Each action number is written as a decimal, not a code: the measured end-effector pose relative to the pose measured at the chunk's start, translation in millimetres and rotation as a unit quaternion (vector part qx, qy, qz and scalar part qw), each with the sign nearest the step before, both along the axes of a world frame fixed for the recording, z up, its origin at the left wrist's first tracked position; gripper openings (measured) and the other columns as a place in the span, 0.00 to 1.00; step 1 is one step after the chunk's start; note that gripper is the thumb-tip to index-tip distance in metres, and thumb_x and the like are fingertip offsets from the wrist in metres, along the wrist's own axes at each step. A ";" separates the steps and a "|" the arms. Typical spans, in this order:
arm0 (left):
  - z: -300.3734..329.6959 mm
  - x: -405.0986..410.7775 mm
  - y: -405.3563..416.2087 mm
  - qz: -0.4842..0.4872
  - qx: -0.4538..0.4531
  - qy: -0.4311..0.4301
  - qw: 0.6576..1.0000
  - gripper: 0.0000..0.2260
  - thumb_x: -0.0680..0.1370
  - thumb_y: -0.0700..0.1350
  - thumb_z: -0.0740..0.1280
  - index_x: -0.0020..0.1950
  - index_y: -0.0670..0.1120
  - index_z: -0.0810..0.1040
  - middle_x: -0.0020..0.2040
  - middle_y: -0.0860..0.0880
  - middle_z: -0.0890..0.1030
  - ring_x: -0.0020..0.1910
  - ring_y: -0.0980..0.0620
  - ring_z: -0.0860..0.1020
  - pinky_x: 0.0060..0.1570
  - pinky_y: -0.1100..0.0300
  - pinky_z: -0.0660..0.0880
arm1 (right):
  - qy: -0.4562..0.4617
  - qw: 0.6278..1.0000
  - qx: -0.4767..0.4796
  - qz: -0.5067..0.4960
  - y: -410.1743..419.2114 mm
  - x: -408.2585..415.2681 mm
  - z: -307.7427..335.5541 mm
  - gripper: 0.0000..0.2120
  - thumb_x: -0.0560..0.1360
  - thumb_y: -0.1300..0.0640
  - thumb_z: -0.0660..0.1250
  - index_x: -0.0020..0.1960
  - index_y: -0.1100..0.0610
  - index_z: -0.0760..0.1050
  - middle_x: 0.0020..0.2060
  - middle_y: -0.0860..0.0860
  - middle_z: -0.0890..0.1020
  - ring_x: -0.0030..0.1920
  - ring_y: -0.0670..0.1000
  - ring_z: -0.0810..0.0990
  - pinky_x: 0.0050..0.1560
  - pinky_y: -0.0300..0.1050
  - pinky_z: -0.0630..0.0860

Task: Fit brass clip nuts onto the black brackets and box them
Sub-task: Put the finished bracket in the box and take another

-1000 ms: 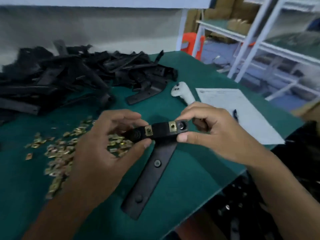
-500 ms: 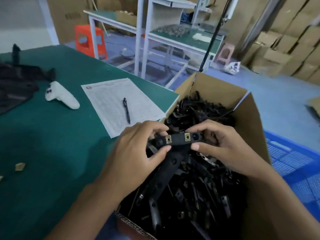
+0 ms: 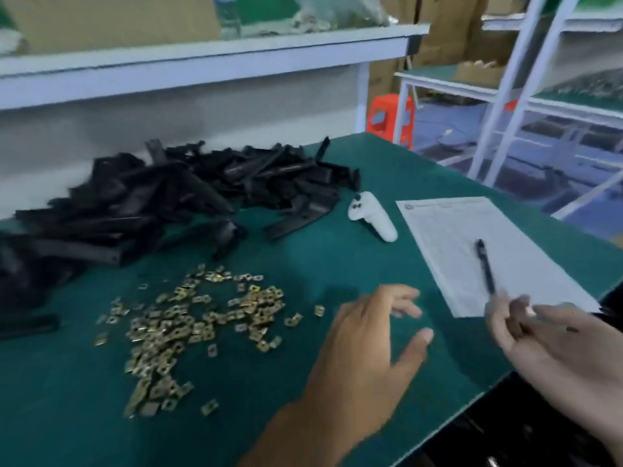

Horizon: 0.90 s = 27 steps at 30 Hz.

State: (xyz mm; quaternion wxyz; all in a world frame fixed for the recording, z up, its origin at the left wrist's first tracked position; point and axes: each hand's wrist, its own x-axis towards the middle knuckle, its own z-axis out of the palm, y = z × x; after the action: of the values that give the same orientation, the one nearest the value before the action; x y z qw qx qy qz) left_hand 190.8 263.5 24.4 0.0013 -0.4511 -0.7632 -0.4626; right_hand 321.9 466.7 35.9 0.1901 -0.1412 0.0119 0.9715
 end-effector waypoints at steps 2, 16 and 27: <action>3.7 -28.5 -40.4 0.064 0.008 -0.020 0.998 0.12 0.79 0.60 0.61 0.62 0.63 0.70 0.55 0.67 0.77 0.58 0.66 0.74 0.59 0.66 0.69 | 0.008 0.996 0.057 0.071 -40.8 -57.3 14.4 0.16 0.68 0.80 0.65 0.56 0.74 0.73 0.54 0.72 0.77 0.57 0.71 0.80 0.59 0.63 0.79; -49.6 -116.4 -210.8 0.308 -0.171 -0.036 0.935 0.27 0.76 0.72 0.49 0.69 0.62 0.66 0.67 0.67 0.63 0.68 0.64 0.61 0.68 0.63 0.62 | -0.027 0.447 0.842 0.301 -188.1 -273.8 2.8 0.12 0.84 0.64 0.59 0.60 0.52 0.77 0.54 0.47 0.83 0.51 0.44 0.85 0.53 0.44 0.82; -53.5 -120.6 -216.6 0.317 -0.057 -0.095 0.942 0.14 0.79 0.50 0.70 0.53 0.70 0.71 0.57 0.76 0.72 0.59 0.74 0.71 0.50 0.77 0.68 | -0.019 0.295 0.939 0.178 -171.3 -344.3 -12.2 0.13 0.77 0.57 0.74 0.59 0.46 0.79 0.55 0.41 0.81 0.53 0.39 0.79 0.51 0.31 0.72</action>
State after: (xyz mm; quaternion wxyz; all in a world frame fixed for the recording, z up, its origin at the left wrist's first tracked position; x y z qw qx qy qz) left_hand 70.2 46.9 -29.1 0.0496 -0.1387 -0.8887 -0.4342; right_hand -22.3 295.5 23.8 0.0160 0.1163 -0.9371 0.3288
